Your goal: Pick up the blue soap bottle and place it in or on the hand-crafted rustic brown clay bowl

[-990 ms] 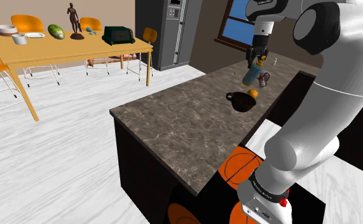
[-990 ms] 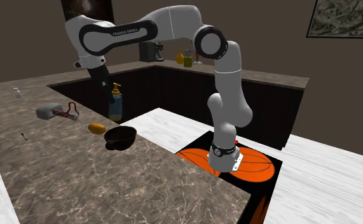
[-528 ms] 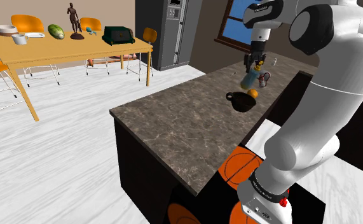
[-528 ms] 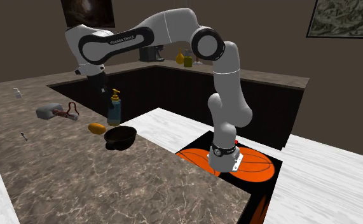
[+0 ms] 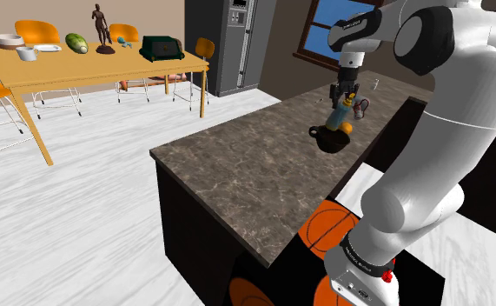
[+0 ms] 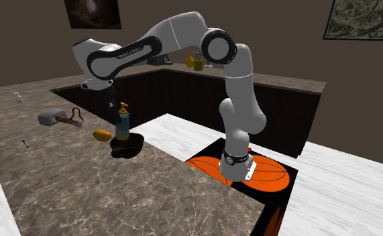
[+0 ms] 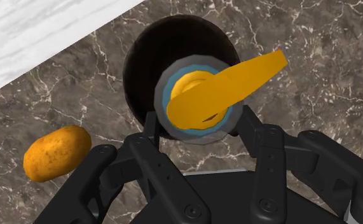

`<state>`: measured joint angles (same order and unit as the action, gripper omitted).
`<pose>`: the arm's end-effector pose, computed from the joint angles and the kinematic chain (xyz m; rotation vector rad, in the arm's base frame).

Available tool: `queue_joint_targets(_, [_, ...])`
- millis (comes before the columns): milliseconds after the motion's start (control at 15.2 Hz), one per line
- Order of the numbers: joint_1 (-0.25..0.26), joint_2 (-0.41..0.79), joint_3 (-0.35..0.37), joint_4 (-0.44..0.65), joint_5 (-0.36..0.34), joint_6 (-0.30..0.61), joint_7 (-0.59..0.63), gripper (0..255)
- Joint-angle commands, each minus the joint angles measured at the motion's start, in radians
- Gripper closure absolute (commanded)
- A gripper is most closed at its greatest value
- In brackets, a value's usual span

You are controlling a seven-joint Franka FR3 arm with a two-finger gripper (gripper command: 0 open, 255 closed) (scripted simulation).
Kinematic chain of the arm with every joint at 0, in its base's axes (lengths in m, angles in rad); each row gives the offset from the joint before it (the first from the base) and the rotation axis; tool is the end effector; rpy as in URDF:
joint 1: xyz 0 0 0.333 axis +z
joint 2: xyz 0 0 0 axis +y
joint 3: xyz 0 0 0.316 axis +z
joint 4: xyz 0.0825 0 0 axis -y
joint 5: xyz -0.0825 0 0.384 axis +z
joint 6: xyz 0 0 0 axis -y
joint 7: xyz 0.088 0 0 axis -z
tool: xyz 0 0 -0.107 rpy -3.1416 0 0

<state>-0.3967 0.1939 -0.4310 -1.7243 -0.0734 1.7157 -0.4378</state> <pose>0.4073 -0.4318 0.4622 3.0520 -0.5757 -0.3737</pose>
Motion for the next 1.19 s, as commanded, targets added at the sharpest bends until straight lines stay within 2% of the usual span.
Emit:
queue_joint_targets(0, [-0.001, 0.006, 0.001, -0.019, 0.002, 0.025, 0.001, 255])
queue_joint_targets(594, [-0.001, 0.010, 0.001, -0.034, 0.004, 0.044, 0.003, 255])
queue_joint_targets(660, [-0.001, 0.010, 0.001, -0.034, 0.004, 0.044, 0.003, 0])
queue_joint_targets(990, [-0.001, 0.010, 0.001, -0.034, 0.004, 0.044, 0.003, 0])
queue_joint_targets(1122, [0.000, 0.016, 0.002, 0.039, 0.007, -0.024, 0.000, 0])
